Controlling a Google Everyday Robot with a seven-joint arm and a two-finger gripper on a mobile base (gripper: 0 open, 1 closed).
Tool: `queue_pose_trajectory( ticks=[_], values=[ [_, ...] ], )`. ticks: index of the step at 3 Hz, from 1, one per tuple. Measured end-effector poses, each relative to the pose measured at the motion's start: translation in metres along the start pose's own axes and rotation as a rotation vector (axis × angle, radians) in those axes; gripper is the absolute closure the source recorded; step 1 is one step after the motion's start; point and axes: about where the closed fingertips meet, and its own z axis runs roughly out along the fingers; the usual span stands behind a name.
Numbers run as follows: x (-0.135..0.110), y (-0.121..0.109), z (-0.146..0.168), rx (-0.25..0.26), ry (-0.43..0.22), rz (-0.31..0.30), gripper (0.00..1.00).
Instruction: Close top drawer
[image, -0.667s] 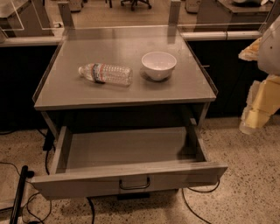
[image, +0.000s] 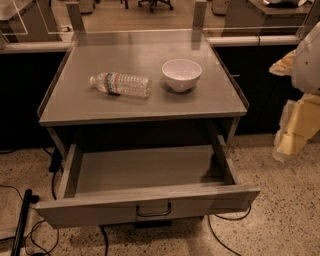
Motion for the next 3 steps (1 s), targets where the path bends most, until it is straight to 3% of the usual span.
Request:
queue_pose_trajectory(
  ticks=[1, 2, 3],
  values=[
    [-0.004, 0.028, 0.023, -0.057, -0.019, -0.007, 0.0],
    [-0.007, 0.068, 0.054, -0.133, -0.067, -0.021, 0.18],
    [-0.002, 0.103, 0.087, -0.193, -0.167, -0.021, 0.41]
  ],
)
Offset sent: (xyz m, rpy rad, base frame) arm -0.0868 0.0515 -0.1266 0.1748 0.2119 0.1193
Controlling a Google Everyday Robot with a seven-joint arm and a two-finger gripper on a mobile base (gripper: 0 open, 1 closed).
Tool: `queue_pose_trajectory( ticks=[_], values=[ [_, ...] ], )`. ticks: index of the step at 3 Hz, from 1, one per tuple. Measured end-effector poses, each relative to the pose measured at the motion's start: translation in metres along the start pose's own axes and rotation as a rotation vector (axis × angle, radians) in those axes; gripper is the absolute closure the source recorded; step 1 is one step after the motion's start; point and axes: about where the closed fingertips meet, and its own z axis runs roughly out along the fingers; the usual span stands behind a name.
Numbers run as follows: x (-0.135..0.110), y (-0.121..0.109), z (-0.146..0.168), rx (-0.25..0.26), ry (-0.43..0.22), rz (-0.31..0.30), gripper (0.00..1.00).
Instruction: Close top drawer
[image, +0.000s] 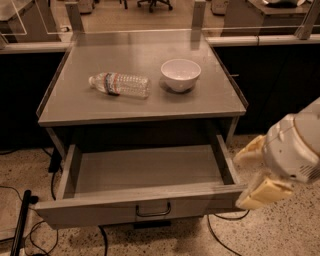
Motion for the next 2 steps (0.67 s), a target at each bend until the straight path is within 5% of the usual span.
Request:
queue_pose_trajectory(
  ticks=[1, 2],
  values=[
    [0.0115, 0.0106, 0.0325, -0.02, -0.103, 0.029, 0.64],
    [0.0093, 0.0087, 0.0334, -0.008, -0.116, 0.029, 0.87]
  ],
)
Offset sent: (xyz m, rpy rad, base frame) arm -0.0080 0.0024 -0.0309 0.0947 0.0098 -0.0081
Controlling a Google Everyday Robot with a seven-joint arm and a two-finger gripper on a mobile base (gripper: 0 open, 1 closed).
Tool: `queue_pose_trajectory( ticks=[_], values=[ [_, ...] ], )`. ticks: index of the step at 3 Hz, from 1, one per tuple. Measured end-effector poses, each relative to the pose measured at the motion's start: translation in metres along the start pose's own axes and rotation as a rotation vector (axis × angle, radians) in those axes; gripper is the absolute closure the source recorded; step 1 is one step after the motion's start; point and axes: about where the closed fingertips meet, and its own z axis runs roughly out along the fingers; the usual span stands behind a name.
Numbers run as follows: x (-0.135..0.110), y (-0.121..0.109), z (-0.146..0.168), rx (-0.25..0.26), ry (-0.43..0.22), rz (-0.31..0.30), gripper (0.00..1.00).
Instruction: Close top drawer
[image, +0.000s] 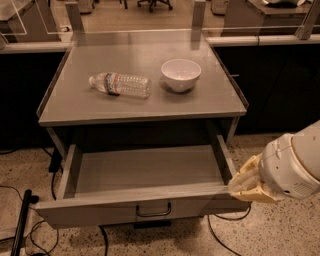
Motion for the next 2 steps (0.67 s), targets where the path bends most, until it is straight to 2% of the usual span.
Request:
queue_pose_trajectory(
  ticks=[1, 2],
  values=[
    [0.0, 0.0, 0.0, 0.0, 0.001, 0.0, 1.0],
    [-0.006, 0.007, 0.023, -0.029, -0.031, 0.018, 1.0]
  ],
)
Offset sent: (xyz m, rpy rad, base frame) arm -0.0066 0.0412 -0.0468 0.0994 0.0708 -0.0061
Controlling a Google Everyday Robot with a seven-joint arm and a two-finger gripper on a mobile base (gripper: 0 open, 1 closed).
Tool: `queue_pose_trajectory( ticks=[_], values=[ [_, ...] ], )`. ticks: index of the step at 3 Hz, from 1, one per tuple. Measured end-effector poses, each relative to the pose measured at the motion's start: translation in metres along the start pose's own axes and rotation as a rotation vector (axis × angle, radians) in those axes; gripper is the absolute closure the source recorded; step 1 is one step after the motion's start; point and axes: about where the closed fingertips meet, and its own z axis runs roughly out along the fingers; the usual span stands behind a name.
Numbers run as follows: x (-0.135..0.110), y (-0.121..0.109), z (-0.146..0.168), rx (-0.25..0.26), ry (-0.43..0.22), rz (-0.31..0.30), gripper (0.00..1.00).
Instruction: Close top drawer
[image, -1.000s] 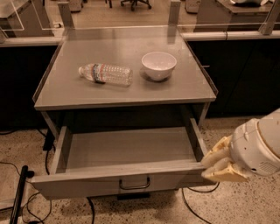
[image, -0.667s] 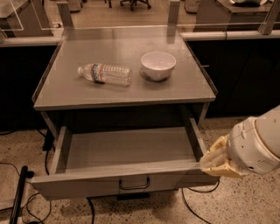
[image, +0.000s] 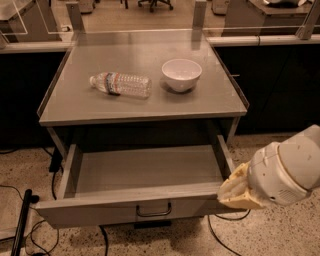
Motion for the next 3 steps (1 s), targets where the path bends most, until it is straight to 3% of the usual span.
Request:
queue_pose_trajectory(
  ticks=[2, 3],
  values=[
    [-0.004, -0.001, 0.063, 0.0, -0.115, 0.055, 1.0],
    [0.001, 0.001, 0.093, -0.022, -0.127, 0.065, 1.0]
  ],
)
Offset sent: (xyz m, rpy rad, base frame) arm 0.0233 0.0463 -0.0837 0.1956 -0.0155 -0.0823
